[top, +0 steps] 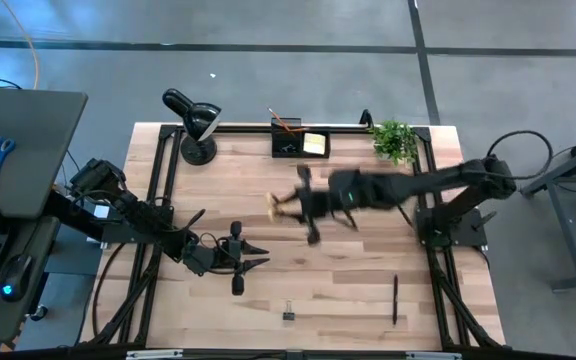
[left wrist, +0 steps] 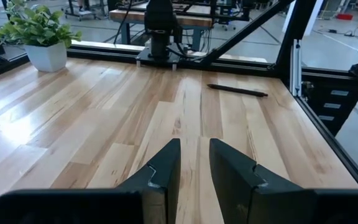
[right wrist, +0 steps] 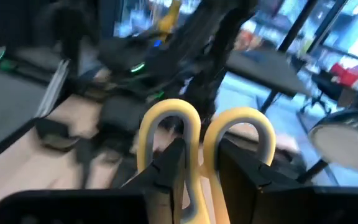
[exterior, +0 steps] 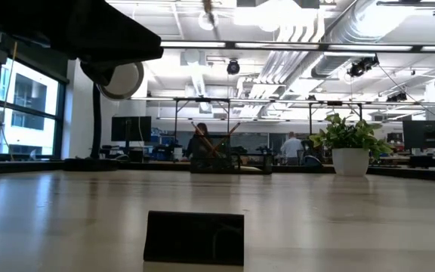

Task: Pick and place office supplies into organizer
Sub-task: Put the yellow scissors into the black desk organizer, then put the black pen into the black desk organizer

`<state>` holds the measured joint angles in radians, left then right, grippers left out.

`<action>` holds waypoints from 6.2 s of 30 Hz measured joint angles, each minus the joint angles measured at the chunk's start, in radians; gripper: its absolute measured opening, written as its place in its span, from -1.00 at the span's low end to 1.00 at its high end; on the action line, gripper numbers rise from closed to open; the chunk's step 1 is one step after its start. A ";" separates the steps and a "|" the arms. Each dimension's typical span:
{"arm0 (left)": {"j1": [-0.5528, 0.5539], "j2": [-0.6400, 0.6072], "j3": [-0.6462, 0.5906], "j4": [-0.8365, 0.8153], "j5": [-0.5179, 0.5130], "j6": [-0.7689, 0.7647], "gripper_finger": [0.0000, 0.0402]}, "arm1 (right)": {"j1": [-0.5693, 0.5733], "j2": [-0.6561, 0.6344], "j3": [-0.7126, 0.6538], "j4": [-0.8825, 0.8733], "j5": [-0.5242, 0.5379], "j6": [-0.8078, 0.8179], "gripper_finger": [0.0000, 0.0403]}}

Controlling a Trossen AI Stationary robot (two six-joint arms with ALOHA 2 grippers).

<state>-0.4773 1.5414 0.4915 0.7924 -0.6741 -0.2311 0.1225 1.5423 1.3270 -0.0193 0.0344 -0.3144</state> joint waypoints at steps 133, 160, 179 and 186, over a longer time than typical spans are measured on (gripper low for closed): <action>0.000 0.000 0.001 0.123 0.106 0.070 -0.63 | 0.699 -0.310 -0.674 -0.629 0.065 2.046 -0.27; 0.000 0.000 0.001 0.126 0.106 0.104 -0.63 | 0.750 -0.028 -0.612 -0.594 -0.132 2.173 -0.42; 0.000 0.000 0.001 0.124 0.106 0.104 -0.63 | 0.712 -0.027 -0.612 -0.611 -0.123 2.047 -0.85; 0.000 0.000 0.001 0.124 0.106 0.107 -0.63 | 0.661 -0.027 -0.613 -0.601 -0.082 1.967 -0.82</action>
<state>-0.4772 1.5414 0.4927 0.9167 -0.5682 -0.1240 0.7838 1.5150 0.7143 -0.6201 -0.0478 1.6530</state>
